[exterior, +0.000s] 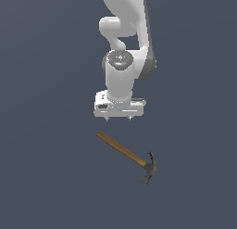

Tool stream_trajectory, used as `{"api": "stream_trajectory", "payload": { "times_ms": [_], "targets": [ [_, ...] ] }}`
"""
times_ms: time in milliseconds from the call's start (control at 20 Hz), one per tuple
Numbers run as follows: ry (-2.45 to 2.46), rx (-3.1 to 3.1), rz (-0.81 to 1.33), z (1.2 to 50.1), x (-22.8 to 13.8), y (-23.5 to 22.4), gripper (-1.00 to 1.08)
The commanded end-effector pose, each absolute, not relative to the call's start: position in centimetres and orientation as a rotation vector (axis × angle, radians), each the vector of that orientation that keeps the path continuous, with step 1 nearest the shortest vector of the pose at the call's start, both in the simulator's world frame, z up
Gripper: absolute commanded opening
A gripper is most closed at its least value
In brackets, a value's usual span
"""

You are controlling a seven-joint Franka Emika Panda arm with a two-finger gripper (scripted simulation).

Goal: Pick up the object and move it to a goal position.

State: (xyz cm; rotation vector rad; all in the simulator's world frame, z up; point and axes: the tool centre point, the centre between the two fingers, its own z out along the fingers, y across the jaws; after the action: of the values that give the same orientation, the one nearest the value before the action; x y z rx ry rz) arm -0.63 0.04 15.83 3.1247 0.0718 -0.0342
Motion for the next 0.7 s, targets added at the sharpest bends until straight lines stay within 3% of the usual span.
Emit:
{"api": "stream_trajectory", "payload": {
  "times_ms": [0, 650],
  "targets": [
    [0.072, 3.125, -0.034, 15.8, -0.6, 0.0, 1.0],
    [0.141, 3.121, -0.04, 16.2, -0.4, 3.1, 1.0]
  ]
}}
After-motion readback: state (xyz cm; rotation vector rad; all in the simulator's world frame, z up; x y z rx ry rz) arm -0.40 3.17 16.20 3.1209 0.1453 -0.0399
